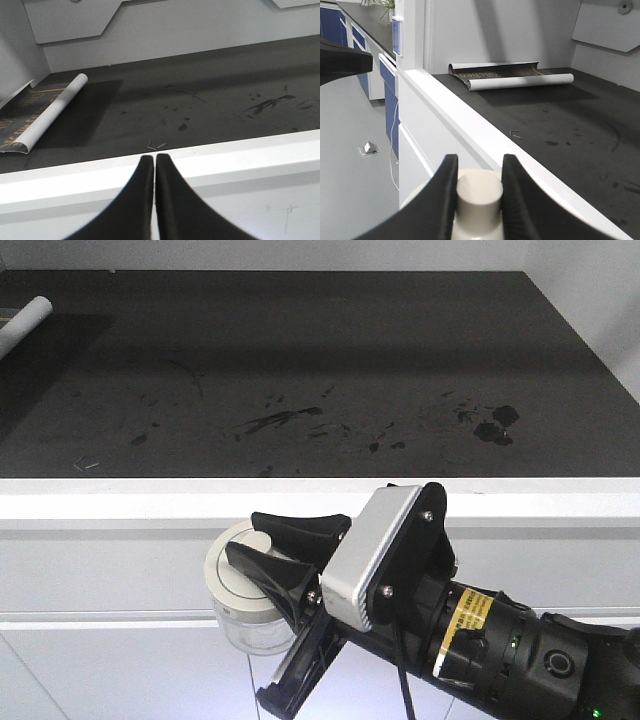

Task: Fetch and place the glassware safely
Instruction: 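Hold the jar in the right gripper while the base turns away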

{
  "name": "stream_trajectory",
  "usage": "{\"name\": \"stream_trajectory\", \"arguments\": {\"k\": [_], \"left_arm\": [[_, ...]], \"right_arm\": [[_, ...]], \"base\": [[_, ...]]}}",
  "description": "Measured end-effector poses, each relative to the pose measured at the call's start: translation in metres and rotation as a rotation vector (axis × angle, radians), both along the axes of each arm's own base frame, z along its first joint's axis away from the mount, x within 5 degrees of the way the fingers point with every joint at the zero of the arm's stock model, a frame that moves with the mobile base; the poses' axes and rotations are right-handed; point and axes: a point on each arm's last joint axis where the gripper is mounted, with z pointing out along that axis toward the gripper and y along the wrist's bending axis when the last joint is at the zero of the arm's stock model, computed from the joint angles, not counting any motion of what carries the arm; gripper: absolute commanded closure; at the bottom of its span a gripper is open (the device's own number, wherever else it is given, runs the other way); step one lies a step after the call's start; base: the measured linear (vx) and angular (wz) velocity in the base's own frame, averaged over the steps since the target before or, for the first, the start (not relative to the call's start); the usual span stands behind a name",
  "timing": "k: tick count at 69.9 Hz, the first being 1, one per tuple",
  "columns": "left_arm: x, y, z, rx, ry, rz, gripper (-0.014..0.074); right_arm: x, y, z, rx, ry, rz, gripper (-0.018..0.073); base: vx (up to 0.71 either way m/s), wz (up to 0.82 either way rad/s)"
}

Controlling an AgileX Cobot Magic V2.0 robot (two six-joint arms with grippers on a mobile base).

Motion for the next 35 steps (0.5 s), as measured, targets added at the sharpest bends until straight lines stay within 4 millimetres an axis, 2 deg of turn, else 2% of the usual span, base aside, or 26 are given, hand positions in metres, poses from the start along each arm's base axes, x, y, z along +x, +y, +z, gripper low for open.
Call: {"name": "stream_trajectory", "arguments": {"k": [35], "left_arm": [[0.0, 0.0, 0.0, 0.0, 0.0, 0.0, 0.0603]], "right_arm": [[0.0, 0.0, 0.0, 0.0, 0.0, 0.0, 0.0563]], "base": [[0.0, 0.0]]}}
